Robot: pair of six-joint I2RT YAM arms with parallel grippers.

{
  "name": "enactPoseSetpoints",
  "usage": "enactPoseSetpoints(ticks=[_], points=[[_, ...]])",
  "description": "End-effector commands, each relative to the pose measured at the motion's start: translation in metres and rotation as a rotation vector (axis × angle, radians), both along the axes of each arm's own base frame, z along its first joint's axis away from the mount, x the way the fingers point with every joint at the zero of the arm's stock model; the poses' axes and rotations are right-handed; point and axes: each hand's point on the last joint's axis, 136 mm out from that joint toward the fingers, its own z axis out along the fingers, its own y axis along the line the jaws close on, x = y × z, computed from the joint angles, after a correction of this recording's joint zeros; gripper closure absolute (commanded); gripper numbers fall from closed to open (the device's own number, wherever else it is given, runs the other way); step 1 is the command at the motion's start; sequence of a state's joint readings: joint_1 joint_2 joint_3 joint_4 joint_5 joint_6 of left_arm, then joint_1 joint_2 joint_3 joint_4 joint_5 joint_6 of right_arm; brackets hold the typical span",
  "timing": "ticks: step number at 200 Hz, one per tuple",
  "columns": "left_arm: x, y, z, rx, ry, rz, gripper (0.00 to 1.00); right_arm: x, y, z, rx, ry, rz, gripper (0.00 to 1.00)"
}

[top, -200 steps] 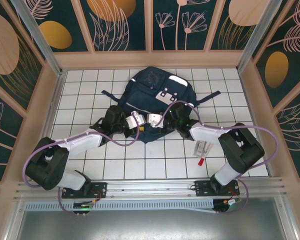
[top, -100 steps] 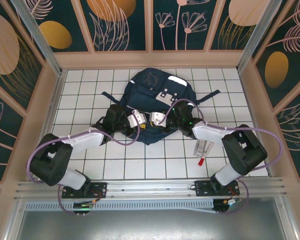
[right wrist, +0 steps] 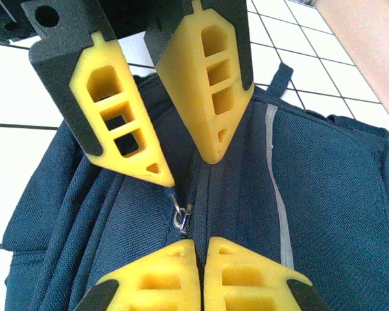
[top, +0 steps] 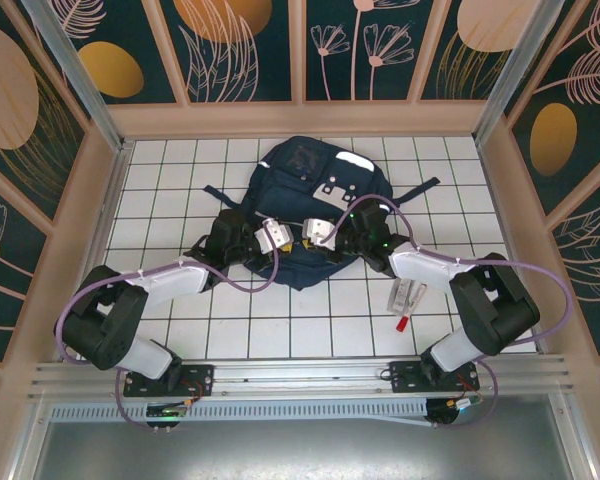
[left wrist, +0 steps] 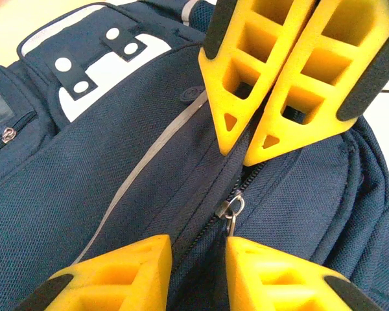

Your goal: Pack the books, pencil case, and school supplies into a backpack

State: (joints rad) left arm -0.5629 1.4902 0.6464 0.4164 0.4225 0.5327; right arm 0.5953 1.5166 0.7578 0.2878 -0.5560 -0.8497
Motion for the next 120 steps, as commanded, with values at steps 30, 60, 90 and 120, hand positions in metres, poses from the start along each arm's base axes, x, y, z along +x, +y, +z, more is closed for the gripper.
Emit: enactPoseSetpoints(ticks=[30,60,90,120], points=[[-0.016,0.000,-0.008,0.046,0.033,-0.073,0.81,-0.005,0.010,0.051,0.130,-0.097,0.076,1.00],[-0.024,0.002,-0.006,0.045,0.033,-0.089,0.80,-0.001,0.009,0.054,0.127,-0.102,0.069,1.00],[-0.023,0.001,-0.007,0.042,0.042,-0.084,0.74,-0.002,0.008,0.054,0.121,-0.099,0.077,1.00],[-0.005,0.001,-0.002,0.027,-0.005,-0.017,0.69,-0.010,0.010,0.054,0.122,-0.092,0.106,1.00]])
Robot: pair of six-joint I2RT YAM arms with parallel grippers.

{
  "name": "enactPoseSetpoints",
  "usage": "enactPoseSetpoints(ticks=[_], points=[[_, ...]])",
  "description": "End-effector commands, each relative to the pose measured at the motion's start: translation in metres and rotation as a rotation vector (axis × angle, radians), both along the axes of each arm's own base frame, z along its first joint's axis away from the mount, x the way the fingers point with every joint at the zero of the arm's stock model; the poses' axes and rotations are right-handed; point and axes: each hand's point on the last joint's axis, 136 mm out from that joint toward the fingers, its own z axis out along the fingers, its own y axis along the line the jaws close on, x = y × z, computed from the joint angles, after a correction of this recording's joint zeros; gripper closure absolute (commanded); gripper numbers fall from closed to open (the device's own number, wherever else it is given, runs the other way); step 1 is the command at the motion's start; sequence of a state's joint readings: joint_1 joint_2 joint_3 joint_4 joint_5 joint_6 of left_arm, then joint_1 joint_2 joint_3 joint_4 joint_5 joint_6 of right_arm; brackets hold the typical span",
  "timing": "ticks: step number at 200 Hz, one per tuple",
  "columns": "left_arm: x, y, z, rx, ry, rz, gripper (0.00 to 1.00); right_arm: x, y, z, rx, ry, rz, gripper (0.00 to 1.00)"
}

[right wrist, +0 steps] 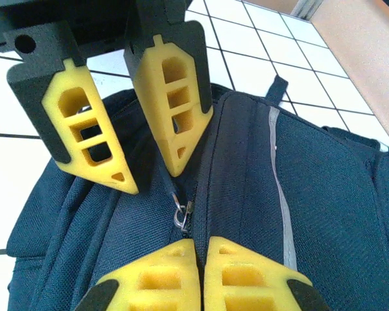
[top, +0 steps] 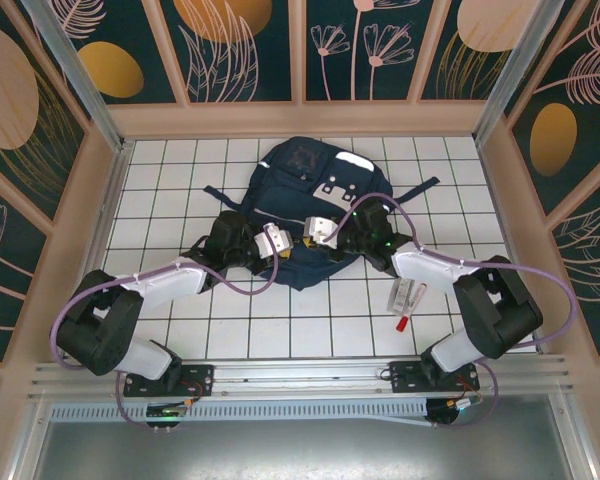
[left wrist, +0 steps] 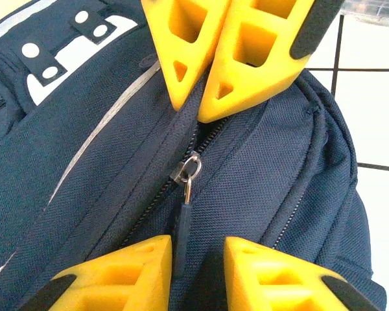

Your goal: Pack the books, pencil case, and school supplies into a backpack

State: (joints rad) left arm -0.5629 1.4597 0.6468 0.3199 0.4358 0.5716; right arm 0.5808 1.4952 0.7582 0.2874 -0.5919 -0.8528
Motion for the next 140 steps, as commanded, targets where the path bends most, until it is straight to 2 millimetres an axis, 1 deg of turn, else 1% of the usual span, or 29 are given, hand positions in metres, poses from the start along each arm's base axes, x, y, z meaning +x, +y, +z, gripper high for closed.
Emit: enactPoseSetpoints(ticks=[1,21,42,59,70,82,89,94,108,118,131,140], points=[[0.008,-0.004,0.005,-0.021,-0.036,0.015,0.69,-0.009,0.012,0.044,0.096,-0.084,0.090,1.00],[0.013,-0.010,0.013,-0.033,-0.051,-0.004,0.68,-0.016,0.015,0.041,0.088,-0.085,0.115,1.00],[0.013,-0.018,0.007,-0.024,-0.028,-0.051,0.70,-0.019,0.019,0.041,0.093,-0.084,0.129,1.00],[0.011,-0.026,0.005,-0.023,-0.004,-0.089,0.77,-0.018,0.020,0.042,0.090,-0.090,0.124,1.00],[0.008,-0.031,0.006,-0.033,-0.002,-0.113,0.78,-0.018,0.020,0.043,0.089,-0.094,0.123,1.00],[0.005,-0.033,0.009,-0.043,-0.017,-0.125,0.85,-0.018,0.020,0.041,0.081,-0.096,0.124,1.00],[0.004,-0.034,0.010,-0.046,-0.029,-0.132,0.92,-0.018,0.019,0.040,0.071,-0.102,0.122,1.00],[0.004,-0.034,0.011,-0.046,-0.033,-0.133,1.00,-0.018,0.018,0.038,0.059,-0.105,0.121,1.00],[0.005,-0.031,0.013,-0.037,-0.039,-0.120,1.00,-0.014,0.012,0.029,0.000,-0.127,0.105,1.00],[0.012,-0.025,0.016,-0.025,-0.045,-0.065,1.00,-0.012,0.005,0.019,-0.061,-0.140,0.096,1.00],[0.025,-0.013,0.017,0.005,-0.038,0.037,1.00,-0.010,-0.007,0.009,-0.127,-0.146,0.083,1.00],[0.029,-0.003,0.016,0.016,-0.018,0.076,1.00,-0.007,-0.016,0.003,-0.169,-0.148,0.058,1.00]])
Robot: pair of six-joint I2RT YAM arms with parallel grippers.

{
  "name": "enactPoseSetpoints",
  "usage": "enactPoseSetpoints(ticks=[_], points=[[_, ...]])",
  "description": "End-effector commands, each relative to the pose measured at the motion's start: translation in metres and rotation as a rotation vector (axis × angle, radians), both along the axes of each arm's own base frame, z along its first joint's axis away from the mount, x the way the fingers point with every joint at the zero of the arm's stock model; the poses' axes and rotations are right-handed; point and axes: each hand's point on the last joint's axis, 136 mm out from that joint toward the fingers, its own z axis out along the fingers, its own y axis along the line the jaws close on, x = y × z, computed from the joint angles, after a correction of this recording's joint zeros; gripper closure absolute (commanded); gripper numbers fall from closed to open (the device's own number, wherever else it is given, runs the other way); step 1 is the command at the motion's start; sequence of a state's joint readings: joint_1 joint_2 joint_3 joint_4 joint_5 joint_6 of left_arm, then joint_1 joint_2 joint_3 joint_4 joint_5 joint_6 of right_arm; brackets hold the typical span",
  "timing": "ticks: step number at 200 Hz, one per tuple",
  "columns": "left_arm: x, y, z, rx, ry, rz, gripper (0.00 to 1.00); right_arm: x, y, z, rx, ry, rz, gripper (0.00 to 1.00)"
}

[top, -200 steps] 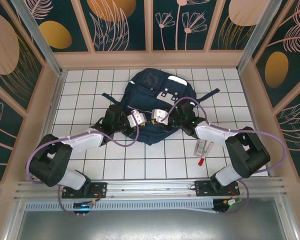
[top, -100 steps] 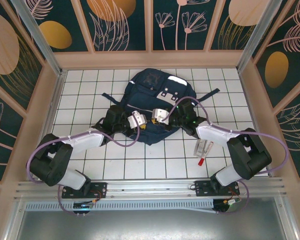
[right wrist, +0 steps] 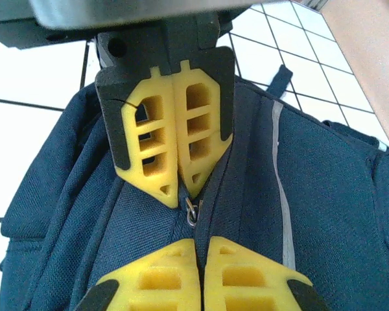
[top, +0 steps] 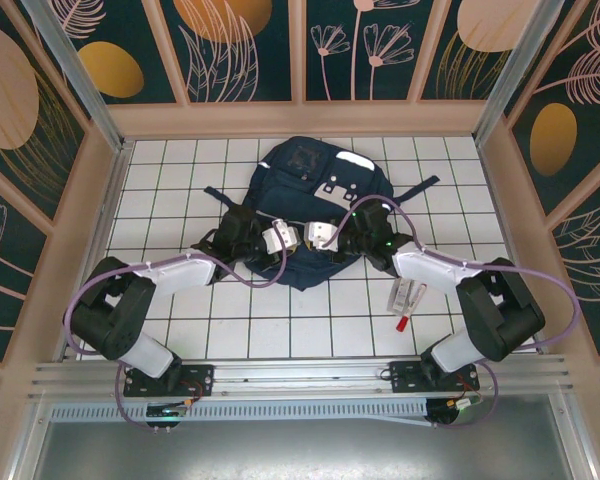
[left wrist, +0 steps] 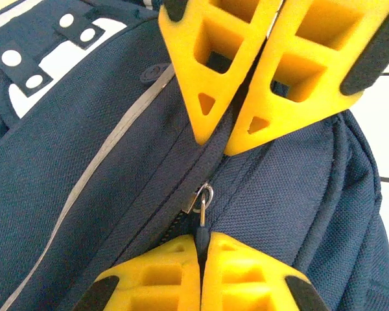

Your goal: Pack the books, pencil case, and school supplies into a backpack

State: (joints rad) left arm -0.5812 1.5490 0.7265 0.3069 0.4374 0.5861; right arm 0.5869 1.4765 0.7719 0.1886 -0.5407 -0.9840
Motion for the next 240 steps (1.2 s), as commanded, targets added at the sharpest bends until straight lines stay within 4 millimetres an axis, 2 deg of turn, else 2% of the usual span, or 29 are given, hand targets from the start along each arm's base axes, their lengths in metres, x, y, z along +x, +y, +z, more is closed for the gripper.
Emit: enactPoseSetpoints(ticks=[1,27,43,55,66,76,81,103,131,140,155,176,190,200,221,240], points=[[0.019,0.014,0.020,-0.001,-0.023,0.106,1.00,-0.005,-0.009,0.010,-0.075,-0.077,0.033,1.00],[0.025,0.043,0.015,0.025,-0.005,0.203,1.00,0.004,-0.030,0.001,-0.113,-0.096,-0.041,1.00],[0.022,0.054,0.011,0.055,-0.022,0.239,1.00,0.004,-0.029,0.006,-0.094,-0.097,-0.048,1.00],[0.017,0.054,0.009,0.044,-0.011,0.230,1.00,0.003,-0.023,0.014,-0.036,-0.070,-0.048,1.00],[0.009,0.047,0.012,0.022,0.017,0.186,1.00,-0.002,-0.012,0.025,0.038,-0.046,-0.029,0.77],[0.004,0.039,0.020,-0.020,0.030,0.159,1.00,-0.009,0.001,0.035,0.113,-0.044,-0.013,0.59],[0.000,0.035,0.024,-0.040,0.024,0.142,1.00,-0.012,0.006,0.036,0.140,-0.036,-0.008,0.54],[-0.005,0.023,0.034,-0.105,0.039,0.121,1.00,-0.015,0.028,0.031,0.192,0.023,-0.009,0.48],[-0.012,0.016,0.026,-0.096,0.054,0.100,1.00,0.005,0.037,0.003,0.144,0.066,-0.068,0.38],[-0.014,0.017,0.029,-0.118,0.048,0.103,1.00,0.012,0.036,-0.010,0.102,0.066,-0.088,0.41],[-0.011,0.022,0.034,-0.134,0.025,0.140,1.00,0.010,0.034,-0.032,0.019,0.079,-0.068,0.51],[-0.002,0.035,0.030,-0.084,0.021,0.206,1.00,0.006,0.023,-0.043,-0.045,0.053,-0.071,0.86],[0.008,0.052,0.025,-0.052,0.019,0.275,1.00,0.002,0.013,-0.043,-0.083,0.037,-0.053,0.95],[0.017,0.067,0.023,-0.035,0.014,0.340,1.00,-0.003,0.007,-0.040,-0.096,0.039,-0.025,1.00],[0.033,0.098,0.024,0.009,-0.026,0.466,1.00,-0.003,-0.006,-0.036,-0.108,0.019,-0.013,1.00],[0.036,0.110,0.023,0.058,-0.058,0.492,1.00,0.000,-0.019,-0.038,-0.143,-0.016,-0.019,1.00]])
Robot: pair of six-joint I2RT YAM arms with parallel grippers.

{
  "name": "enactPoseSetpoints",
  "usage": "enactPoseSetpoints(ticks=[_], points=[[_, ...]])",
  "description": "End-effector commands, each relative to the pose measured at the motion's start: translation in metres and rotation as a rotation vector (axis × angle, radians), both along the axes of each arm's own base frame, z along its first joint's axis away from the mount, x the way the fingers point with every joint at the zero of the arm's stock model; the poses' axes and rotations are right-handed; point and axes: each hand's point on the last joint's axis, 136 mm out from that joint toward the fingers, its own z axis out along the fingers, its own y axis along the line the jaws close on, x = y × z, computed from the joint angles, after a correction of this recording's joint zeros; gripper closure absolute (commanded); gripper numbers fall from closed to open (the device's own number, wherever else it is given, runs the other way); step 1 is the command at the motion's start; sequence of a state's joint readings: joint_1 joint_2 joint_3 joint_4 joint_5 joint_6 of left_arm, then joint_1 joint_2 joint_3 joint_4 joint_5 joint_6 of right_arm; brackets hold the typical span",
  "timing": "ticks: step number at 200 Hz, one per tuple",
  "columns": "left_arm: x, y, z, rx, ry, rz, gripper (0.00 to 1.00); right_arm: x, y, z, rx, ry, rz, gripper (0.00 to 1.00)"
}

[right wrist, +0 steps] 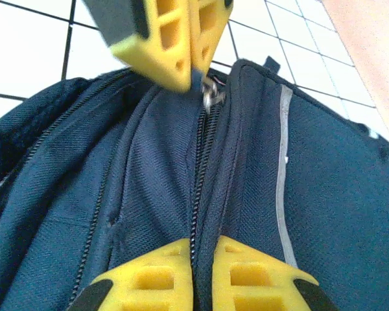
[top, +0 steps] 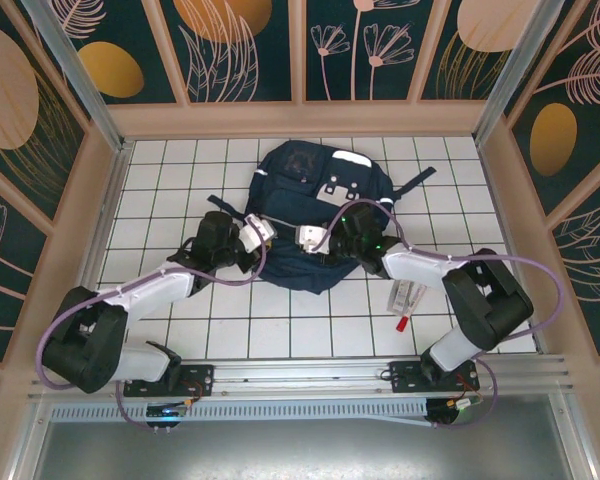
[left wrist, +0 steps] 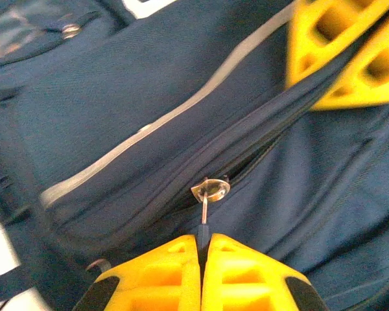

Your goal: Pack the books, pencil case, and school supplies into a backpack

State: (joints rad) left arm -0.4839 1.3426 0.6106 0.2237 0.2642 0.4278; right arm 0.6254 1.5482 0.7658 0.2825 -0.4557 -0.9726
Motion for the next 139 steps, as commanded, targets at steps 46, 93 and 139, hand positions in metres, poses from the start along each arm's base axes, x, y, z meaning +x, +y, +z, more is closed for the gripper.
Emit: enactPoseSetpoints(ticks=[46,93,139], points=[[-0.010,-0.012,0.011,-0.005,0.035,-0.058,1.00,-0.024,0.013,0.039,0.179,0.084,0.063,0.51],[-0.033,-0.044,0.027,-0.115,0.042,-0.174,1.00,-0.023,0.048,0.003,0.106,0.106,0.038,0.53],[-0.008,-0.001,0.042,-0.130,-0.037,0.025,1.00,-0.021,0.024,-0.009,0.022,0.057,0.036,0.98]])
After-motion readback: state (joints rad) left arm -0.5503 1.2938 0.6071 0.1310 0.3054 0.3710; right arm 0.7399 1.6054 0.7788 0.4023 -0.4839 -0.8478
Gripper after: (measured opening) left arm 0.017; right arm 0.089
